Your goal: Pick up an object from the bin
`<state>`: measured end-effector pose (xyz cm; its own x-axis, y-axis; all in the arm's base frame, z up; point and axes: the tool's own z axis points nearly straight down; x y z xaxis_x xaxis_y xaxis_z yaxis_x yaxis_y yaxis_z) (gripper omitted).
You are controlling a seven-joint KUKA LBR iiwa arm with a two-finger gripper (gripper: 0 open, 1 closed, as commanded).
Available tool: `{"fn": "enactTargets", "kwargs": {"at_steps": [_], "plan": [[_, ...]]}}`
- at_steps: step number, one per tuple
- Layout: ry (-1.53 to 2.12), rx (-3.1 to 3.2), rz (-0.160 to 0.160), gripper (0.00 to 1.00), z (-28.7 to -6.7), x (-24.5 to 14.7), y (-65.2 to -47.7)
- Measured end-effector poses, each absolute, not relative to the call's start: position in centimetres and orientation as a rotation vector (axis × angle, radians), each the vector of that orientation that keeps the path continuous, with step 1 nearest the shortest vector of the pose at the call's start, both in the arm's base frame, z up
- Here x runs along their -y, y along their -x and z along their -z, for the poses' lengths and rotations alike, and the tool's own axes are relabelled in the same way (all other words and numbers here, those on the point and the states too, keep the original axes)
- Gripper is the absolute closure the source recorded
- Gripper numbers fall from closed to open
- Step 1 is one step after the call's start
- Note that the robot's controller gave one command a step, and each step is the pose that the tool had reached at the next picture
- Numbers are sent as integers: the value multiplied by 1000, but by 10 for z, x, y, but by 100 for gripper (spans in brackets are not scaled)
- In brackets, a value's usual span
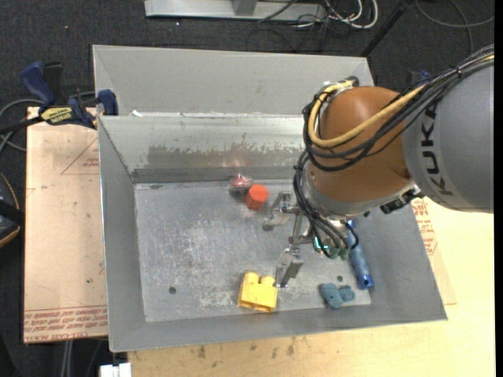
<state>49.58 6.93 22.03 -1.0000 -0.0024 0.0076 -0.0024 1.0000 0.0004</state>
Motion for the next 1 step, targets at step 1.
{"fn": "enactTargets", "kwargs": {"at_steps": [1], "plan": [[-490,3131,3,0,-78,-64,-488]]}}
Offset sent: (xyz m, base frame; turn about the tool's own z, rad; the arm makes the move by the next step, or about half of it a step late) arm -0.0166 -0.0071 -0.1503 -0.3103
